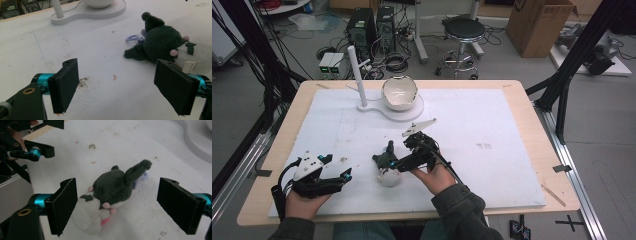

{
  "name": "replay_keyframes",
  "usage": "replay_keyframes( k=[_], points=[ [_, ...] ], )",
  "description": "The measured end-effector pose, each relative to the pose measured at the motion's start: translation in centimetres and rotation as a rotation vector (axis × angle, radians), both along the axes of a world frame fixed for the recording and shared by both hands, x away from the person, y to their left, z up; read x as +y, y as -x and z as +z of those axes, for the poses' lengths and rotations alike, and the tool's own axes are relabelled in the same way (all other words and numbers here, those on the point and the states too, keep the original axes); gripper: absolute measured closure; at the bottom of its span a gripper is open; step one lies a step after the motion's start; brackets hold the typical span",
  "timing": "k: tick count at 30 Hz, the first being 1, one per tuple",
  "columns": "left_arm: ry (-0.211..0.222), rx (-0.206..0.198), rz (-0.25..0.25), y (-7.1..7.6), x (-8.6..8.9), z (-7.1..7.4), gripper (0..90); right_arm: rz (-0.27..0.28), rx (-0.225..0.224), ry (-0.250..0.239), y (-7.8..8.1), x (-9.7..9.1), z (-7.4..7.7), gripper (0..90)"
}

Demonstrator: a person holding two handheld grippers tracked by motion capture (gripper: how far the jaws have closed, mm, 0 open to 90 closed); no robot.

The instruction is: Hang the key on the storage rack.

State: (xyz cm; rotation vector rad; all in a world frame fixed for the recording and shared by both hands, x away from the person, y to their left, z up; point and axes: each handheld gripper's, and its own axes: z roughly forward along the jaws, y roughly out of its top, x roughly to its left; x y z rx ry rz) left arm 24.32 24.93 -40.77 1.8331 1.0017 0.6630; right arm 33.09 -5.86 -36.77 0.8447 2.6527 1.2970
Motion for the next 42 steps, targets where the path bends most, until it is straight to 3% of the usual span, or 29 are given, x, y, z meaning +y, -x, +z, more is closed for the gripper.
replay_keyframes(
  k=[6, 10, 25, 29, 33, 37, 42],
  points=[
    [-0.004, 0.004, -0.006, 0.0, 0.0, 0.0, 20.5, 0.001, 0.026, 0.0, -0.1, 1.1, -0.7, 13.7],
    [0.0, 0.003, -0.007, 0.0, -0.1, 0.0, 20.4, 0.001, 0.042, 0.036, -0.3, 1.9, -1.4, 12.8],
    [0.0, -0.001, -0.006, -0.1, 0.0, 0.0, 20.5, -0.041, 0.136, 0.083, -1.0, 4.2, -3.2, 12.6],
    [0.001, -0.002, -0.006, 0.0, 0.1, 0.0, 20.4, -0.045, 0.149, 0.117, -1.1, 4.7, -3.7, 12.8],
    [-0.002, -0.006, -0.006, 0.0, 0.1, 0.0, 20.5, -0.045, 0.168, 0.15, -1.3, 5.0, -4.3, 15.2],
    [-0.001, -0.006, -0.005, 0.0, 0.1, 0.0, 20.5, -0.036, 0.198, 0.148, -1.4, 5.0, -4.3, 20.7],
    [-0.003, -0.006, -0.005, 0.0, 0.1, 0.1, 20.5, -0.033, 0.204, 0.149, -1.5, 4.9, -4.5, 25.1]
  ],
)
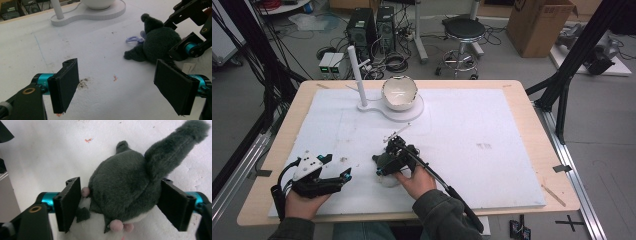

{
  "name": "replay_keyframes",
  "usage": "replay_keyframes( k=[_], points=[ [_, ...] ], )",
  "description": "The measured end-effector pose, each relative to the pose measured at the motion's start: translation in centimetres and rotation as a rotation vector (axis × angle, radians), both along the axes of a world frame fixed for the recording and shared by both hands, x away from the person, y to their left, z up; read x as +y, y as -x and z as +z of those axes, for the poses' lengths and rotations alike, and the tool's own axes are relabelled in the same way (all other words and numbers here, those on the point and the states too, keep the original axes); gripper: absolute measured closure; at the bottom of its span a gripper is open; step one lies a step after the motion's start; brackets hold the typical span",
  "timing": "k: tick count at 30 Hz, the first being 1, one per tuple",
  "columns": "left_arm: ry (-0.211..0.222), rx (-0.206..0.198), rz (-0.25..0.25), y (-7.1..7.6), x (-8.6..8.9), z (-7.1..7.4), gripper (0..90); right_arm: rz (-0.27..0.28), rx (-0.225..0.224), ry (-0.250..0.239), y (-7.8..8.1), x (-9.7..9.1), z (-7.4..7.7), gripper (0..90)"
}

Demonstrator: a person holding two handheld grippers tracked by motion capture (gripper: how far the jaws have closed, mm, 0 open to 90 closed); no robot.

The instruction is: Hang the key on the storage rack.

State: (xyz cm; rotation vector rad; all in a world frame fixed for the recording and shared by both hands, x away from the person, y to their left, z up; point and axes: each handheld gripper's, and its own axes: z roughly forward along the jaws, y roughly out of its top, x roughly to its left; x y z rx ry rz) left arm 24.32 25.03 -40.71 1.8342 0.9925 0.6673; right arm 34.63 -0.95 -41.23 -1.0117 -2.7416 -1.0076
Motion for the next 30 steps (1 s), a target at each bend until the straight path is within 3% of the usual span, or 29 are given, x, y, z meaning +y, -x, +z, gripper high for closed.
replay_keyframes(
  k=[13, 19, 23, 25, 30],
  points=[
    [-0.001, -0.001, -0.003, 0.0, -0.1, 0.0, 20.6, 0.017, 0.01, 0.002, -0.5, -0.2, -0.2, 40.5],
    [0.004, -0.003, 0.003, 0.0, 0.0, 0.0, 20.6, 0.066, 0.006, -0.013, -0.8, -0.5, 0.0, 42.8],
    [0.006, -0.007, 0.009, 0.0, 0.3, 0.0, 20.6, 0.116, -0.02, -0.007, -0.8, -0.6, 0.2, 43.5],
    [0.01, -0.008, 0.014, 0.1, 0.4, 0.0, 20.6, 0.149, -0.054, -0.012, -0.7, -0.7, 0.4, 43.6],
    [0.017, -0.008, 0.014, 0.1, 0.4, 0.0, 20.6, 0.206, -0.066, -0.032, -0.6, -1.5, 1.0, 43.5]
  ],
)
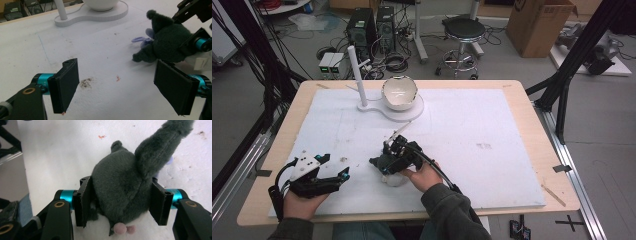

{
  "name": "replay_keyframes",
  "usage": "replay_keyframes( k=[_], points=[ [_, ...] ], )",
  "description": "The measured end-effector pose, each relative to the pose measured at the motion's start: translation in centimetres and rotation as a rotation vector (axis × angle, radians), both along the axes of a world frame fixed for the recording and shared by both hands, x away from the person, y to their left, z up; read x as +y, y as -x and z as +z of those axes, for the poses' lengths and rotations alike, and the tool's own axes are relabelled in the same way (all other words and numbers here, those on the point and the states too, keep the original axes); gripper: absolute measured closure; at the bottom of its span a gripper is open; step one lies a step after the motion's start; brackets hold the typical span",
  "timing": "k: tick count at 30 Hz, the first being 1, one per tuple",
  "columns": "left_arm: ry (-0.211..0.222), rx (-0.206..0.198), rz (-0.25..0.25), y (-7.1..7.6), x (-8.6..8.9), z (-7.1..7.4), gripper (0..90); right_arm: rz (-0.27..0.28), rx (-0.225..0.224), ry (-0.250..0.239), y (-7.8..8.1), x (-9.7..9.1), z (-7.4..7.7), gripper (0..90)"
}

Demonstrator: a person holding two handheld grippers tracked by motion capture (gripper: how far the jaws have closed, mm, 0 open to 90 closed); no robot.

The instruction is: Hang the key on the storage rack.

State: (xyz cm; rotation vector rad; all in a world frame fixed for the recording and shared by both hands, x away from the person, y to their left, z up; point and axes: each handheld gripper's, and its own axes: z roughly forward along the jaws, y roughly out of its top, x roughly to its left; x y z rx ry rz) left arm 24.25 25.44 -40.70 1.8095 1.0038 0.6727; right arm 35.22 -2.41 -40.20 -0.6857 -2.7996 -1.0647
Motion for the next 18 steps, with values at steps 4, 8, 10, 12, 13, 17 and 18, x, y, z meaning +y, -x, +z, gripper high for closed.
replay_keyframes(
  k=[4, 8, 10, 12, 13, 17, 18],
  points=[
    [-0.007, -0.001, -0.002, 0.0, -0.1, 0.0, 20.5, 0.032, -0.059, -0.017, 0.3, -0.7, 1.0, 43.5],
    [-0.004, -0.002, -0.004, -0.1, -0.2, 0.0, 20.5, 0.056, -0.102, -0.032, 0.5, -1.3, 1.6, 43.5],
    [-0.005, -0.001, -0.005, -0.1, -0.2, 0.0, 20.5, 0.072, -0.112, -0.051, 0.5, -1.5, 1.8, 43.5],
    [-0.005, -0.001, -0.006, -0.1, -0.2, 0.0, 20.5, 0.094, -0.15, -0.071, 0.8, -1.6, 2.2, 43.5],
    [-0.004, -0.002, -0.006, -0.1, -0.2, 0.0, 20.5, 0.097, -0.171, -0.078, 0.9, -1.7, 2.4, 43.5],
    [-0.004, -0.002, -0.004, -0.1, -0.2, 0.0, 20.5, 0.095, -0.181, -0.102, 0.7, -2.1, 2.9, 43.5],
    [-0.005, -0.002, -0.004, -0.1, -0.2, 0.0, 20.5, 0.091, -0.18, -0.104, 0.6, -2.1, 3.0, 43.5]
  ],
)
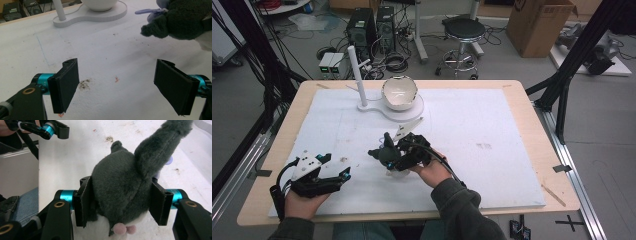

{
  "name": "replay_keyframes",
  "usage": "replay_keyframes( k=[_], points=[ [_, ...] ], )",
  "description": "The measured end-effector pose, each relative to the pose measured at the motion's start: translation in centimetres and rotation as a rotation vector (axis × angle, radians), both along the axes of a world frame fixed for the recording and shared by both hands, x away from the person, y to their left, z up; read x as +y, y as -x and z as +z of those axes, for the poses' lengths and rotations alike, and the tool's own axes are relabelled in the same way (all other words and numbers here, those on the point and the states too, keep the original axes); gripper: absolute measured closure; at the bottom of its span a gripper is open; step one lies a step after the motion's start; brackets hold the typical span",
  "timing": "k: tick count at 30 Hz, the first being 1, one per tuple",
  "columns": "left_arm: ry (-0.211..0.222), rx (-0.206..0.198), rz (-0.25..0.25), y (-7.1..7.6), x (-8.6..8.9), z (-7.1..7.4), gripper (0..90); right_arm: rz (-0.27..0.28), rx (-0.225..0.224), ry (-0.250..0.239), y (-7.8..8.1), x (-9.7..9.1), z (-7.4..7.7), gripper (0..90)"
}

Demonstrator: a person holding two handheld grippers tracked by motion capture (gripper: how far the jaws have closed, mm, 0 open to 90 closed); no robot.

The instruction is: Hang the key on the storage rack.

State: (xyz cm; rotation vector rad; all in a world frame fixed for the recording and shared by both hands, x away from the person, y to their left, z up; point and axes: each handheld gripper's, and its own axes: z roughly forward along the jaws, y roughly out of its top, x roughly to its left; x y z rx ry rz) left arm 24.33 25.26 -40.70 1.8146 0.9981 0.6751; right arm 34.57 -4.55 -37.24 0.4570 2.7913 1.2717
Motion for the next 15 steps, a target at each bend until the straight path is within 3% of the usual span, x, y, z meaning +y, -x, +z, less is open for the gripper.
replay_keyframes(
  k=[15],
  points=[
    [0.001, -0.003, 0.001, 0.0, -0.1, 0.0, 20.4, 0.025, -0.085, 0.009, -0.9, 0.0, 3.3, 43.6]
  ],
)
